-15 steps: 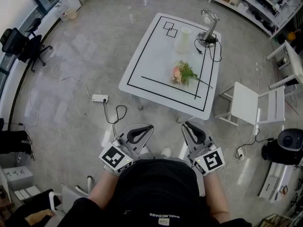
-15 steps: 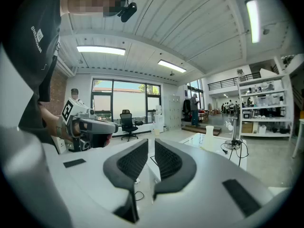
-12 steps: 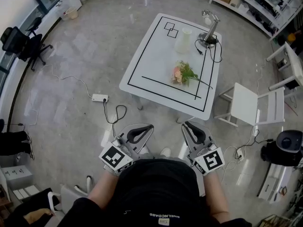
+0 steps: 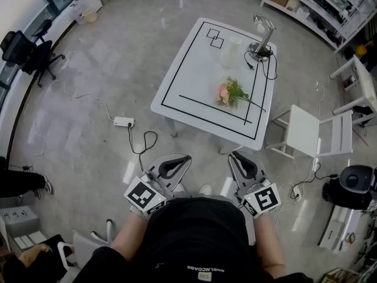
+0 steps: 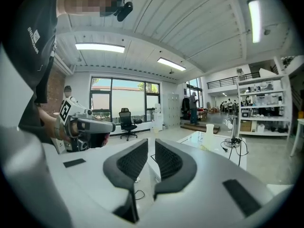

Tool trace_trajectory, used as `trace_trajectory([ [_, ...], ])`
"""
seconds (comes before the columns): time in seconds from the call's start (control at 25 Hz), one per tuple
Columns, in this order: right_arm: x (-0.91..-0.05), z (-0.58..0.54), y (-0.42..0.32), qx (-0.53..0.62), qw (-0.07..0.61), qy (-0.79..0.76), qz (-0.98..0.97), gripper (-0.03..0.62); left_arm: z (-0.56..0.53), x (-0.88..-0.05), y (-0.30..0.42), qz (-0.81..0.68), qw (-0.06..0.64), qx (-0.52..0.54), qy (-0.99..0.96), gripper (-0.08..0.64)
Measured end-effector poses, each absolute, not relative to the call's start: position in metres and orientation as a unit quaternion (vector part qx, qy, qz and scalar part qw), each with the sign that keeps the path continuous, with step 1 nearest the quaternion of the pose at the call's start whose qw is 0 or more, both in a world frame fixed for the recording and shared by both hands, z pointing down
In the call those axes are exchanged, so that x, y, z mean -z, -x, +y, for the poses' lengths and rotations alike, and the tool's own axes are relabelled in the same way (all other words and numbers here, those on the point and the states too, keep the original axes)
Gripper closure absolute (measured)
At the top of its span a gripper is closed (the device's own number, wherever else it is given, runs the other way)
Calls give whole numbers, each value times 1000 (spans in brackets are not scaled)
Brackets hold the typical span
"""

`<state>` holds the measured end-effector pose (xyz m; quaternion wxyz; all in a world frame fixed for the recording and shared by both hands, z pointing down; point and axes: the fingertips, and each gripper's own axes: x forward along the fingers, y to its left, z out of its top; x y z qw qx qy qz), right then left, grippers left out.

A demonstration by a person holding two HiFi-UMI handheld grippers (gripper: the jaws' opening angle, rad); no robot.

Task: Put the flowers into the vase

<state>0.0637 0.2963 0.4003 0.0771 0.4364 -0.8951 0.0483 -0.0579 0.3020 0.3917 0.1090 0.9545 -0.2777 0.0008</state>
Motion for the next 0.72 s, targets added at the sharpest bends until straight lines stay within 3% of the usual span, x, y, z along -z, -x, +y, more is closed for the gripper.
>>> trace_trajectory([
  [0.72, -423, 284, -29, -57, 109, -473, -872, 540, 293, -415, 122, -277, 125, -3, -953, 557],
])
